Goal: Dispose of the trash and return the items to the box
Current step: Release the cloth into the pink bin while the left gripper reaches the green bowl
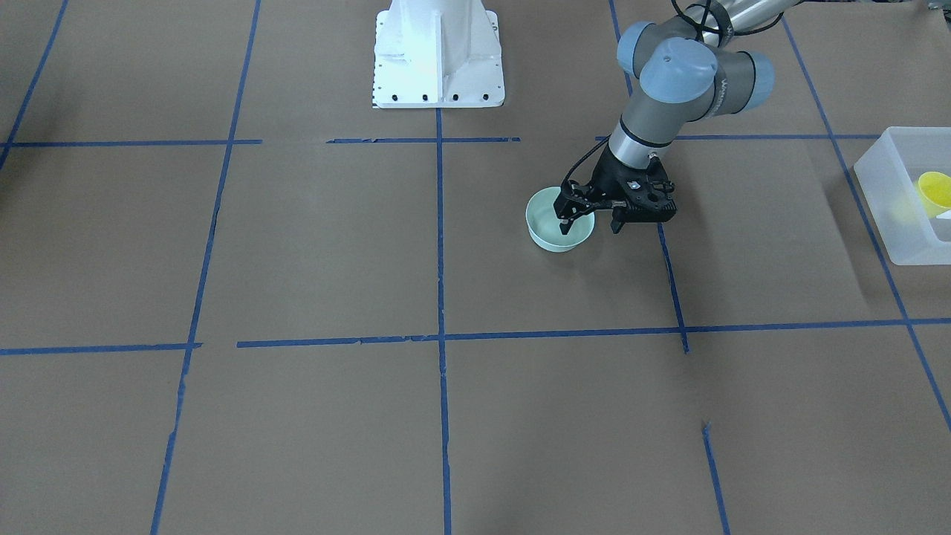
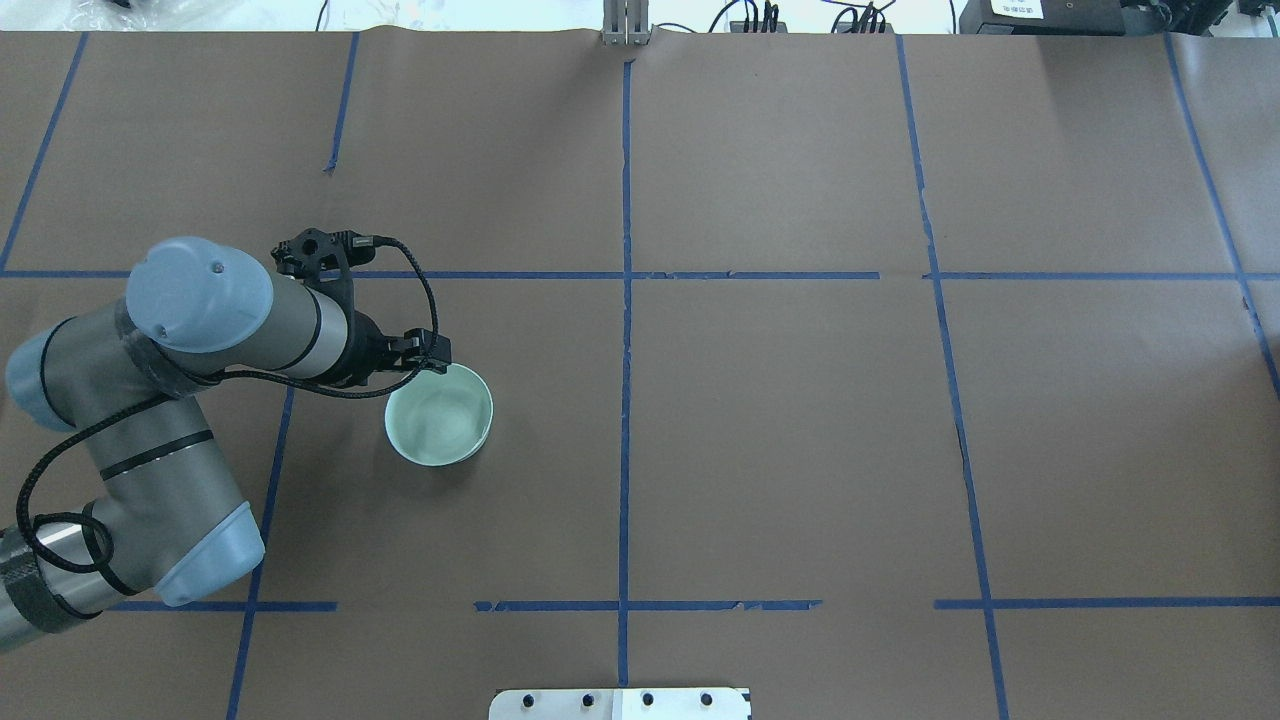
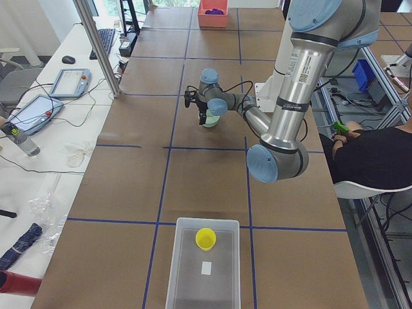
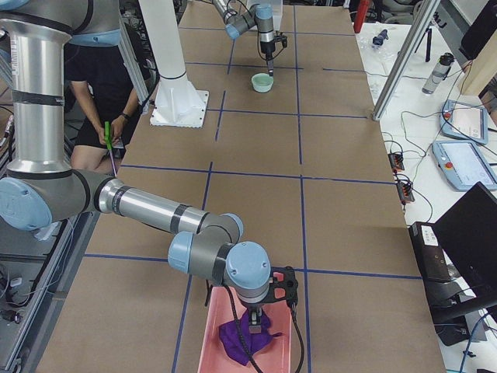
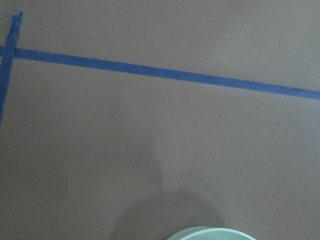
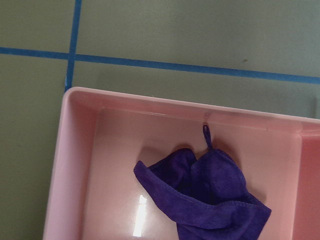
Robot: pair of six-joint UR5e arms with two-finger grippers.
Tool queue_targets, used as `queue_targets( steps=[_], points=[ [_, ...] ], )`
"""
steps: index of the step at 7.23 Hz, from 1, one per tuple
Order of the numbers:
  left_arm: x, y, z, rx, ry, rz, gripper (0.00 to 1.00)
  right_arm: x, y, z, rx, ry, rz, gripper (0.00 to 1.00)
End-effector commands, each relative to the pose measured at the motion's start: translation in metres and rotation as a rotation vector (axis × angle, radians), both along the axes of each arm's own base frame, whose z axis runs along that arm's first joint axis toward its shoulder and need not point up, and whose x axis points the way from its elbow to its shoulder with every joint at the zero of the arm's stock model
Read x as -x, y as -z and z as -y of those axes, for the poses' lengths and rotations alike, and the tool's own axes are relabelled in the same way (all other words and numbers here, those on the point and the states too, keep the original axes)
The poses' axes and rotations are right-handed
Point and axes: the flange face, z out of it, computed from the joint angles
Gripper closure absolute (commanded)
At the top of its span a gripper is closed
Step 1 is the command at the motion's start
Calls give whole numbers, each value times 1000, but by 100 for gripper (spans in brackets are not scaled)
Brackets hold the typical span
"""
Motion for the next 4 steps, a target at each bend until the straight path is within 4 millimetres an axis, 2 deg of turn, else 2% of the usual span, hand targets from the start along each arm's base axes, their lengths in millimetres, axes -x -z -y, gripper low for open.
queue_targets(
  steps=[1, 3, 4],
  points=[
    [-17, -12, -19, 50, -8, 13, 0, 14, 21, 11, -34, 20, 10, 0],
    [-12, -21, -24, 56, -11, 24, 0, 16, 49, 18, -88, 26, 3, 0],
    [-12, -21, -24, 59, -9, 24, 16, 17, 50, 18, -91, 28, 3, 0]
  ],
)
